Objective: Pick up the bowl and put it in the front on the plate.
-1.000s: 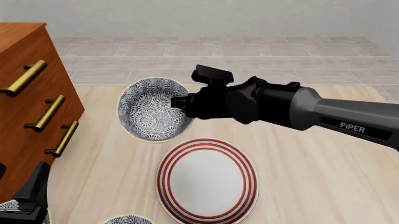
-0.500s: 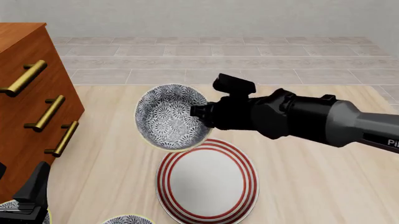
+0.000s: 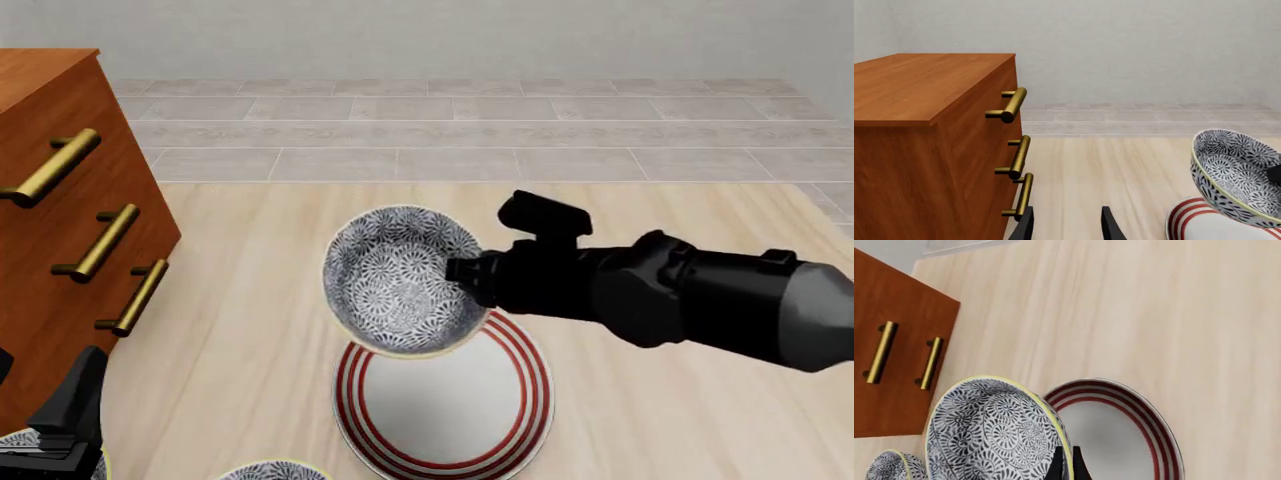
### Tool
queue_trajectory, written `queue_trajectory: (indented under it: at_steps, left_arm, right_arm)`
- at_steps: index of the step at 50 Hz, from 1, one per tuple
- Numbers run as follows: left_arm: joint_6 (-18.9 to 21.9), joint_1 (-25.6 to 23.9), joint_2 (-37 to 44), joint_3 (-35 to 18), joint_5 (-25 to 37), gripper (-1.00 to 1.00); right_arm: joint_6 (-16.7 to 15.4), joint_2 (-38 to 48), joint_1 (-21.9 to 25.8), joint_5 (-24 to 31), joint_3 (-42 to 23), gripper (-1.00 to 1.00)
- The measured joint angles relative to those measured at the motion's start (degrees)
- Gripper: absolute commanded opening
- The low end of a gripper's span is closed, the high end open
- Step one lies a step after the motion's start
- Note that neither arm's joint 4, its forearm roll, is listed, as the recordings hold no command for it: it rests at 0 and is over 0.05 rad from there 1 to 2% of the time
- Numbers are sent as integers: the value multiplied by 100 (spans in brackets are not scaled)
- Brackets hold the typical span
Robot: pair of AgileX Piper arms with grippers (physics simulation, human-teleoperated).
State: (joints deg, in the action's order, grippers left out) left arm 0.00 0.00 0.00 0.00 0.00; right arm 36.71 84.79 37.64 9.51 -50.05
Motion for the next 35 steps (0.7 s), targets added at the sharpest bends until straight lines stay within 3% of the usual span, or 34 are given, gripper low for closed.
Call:
queue_trajectory:
  at_steps: [35]
  left_arm:
    - [0,0,0,0,0,100]
  right_arm:
    - [121,-567,50,236,855,-100]
